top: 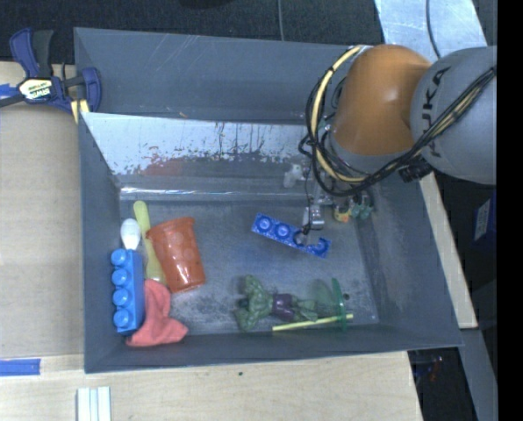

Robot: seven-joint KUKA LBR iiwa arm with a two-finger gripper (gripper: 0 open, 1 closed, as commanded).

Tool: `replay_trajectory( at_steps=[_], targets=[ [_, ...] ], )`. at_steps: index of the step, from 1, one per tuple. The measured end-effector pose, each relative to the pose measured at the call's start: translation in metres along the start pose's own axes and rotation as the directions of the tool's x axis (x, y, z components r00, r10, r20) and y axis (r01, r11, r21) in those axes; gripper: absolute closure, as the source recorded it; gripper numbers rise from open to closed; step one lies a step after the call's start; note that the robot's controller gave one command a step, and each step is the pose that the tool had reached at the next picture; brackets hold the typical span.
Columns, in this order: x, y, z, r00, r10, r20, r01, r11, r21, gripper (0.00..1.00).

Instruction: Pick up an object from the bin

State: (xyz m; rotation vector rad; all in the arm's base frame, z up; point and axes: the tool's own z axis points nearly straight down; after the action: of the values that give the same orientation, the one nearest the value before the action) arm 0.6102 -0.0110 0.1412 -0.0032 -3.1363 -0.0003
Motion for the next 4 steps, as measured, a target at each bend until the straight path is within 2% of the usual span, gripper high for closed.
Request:
replay_trajectory(
  at_steps=[1,2,3,4],
  targets=[
    [-0.002,0.0,-0.005,1.0,0.0,0.009,0.0,1.0,0.0,0.0],
    [-0.005,-0.01,0.03,0.993,-0.115,0.017,0.115,0.993,0.003,0.0],
    [0.009,-0.031,0.063,0.999,-0.04,0.008,0.04,0.999,0.0,0.0],
    [0.03,-0.018,0.069,0.999,-0.047,0.014,0.047,0.999,0.001,1.0]
  ],
)
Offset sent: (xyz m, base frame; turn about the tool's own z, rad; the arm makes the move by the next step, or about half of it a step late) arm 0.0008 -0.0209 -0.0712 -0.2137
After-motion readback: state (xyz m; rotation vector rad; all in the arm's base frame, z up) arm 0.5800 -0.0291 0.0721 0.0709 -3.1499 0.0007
